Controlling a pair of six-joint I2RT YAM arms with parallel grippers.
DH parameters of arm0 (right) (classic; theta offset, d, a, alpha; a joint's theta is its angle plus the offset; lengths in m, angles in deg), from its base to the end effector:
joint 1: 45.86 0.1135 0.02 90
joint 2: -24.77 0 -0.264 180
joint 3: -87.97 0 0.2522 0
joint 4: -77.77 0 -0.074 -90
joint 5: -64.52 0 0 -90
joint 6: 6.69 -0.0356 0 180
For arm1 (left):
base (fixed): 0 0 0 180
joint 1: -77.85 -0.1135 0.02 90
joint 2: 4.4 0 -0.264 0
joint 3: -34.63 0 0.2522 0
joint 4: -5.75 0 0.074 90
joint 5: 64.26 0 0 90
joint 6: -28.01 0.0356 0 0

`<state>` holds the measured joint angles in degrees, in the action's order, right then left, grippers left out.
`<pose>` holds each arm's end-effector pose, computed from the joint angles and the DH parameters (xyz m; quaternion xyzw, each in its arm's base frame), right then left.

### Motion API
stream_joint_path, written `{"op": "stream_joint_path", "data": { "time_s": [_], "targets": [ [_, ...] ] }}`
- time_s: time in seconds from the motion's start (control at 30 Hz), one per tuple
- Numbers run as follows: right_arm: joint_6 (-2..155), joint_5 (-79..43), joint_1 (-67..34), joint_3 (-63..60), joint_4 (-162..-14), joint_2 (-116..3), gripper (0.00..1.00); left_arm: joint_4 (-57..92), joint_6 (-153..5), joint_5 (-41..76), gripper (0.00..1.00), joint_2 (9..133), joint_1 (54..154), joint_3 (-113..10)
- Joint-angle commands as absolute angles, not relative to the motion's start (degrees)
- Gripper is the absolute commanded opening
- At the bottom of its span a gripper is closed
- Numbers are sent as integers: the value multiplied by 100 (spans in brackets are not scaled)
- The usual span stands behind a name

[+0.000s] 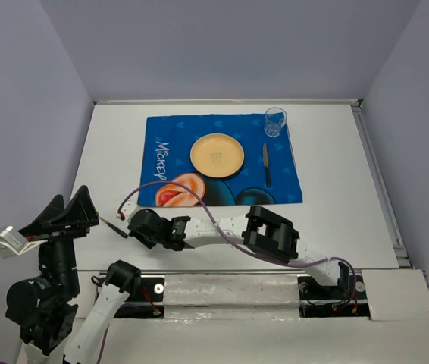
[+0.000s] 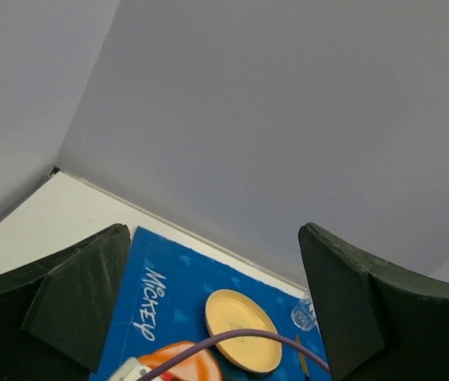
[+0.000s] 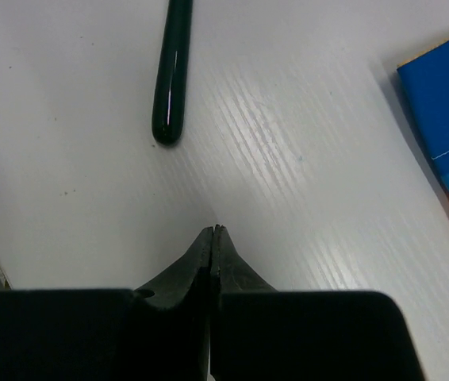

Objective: Set the dinner table for one person

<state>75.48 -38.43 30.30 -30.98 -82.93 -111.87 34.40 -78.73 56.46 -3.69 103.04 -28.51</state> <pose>0.1367 0.5215 0.1527 -0.4577 0.7640 0.2217 0.3971 -0.0287 0.0336 0.3985 -0.1995 0.4703 -0.1878 0.8389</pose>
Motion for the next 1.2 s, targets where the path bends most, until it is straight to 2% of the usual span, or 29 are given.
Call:
{"op": "stream_joint_path", "data": {
  "time_s": [0.0, 0.1, 0.17, 0.23, 0.33, 0.43, 0.63, 0.83, 0.9, 0.97, 1.07, 1.17],
  "targets": [
    [7830, -2929, 2964, -3046, -8662, -10654, 5, 3348, -7746, 5939, 99, -581, 10334, -2738],
    [7839, -2864, 2964, -3179, -8653, -10698, 14, 3882, -7860, 6737, 99, -151, 10343, -2878],
    [7673, -2882, 2964, -2961, -8697, -10566, 17, 4339, -8105, 7307, 99, 156, 10334, -3018],
    [7506, -2978, 2964, -2349, -8994, -10084, 20, 5234, -8685, 7416, 99, 657, 10334, -3159],
    [7382, -3022, 2964, -1582, -9400, -9179, 23, 5790, -9643, 7583, 99, 1334, 10343, -3344],
    [7259, -3162, 2964, -790, -9488, -8414, 24, 6046, -9960, 7233, 99, 1862, 10334, -3590],
    [6952, -3646, 2902, 537, -9576, -7167, 25, 6240, -10541, 6354, 99, 2399, 10343, -3344],
    [6635, -3813, 2648, 1556, -9638, -6322, 25, 6995, -11358, 6090, 99, 3128, 10299, -3345],
    [6600, -3831, 2586, 1803, -9699, -5919, 25, 7110, -11490, 5827, 83, 3260, 10142, -3204],
    [6565, -3875, 2516, 2119, -9725, -5654, 25, 7276, -11500, 5599, 75, 3487, 9644, -3064],
    [6530, -3849, 2305, 2471, -9734, -5170, 25, 7189, -11059, 4976, 76, 3856, 8781, -2696],
    [6486, -3883, 2243, 2726, -9726, -4775, 25, 7233, -11156, 4903, 81, 4305, 8630, -2711]
  ]
}}
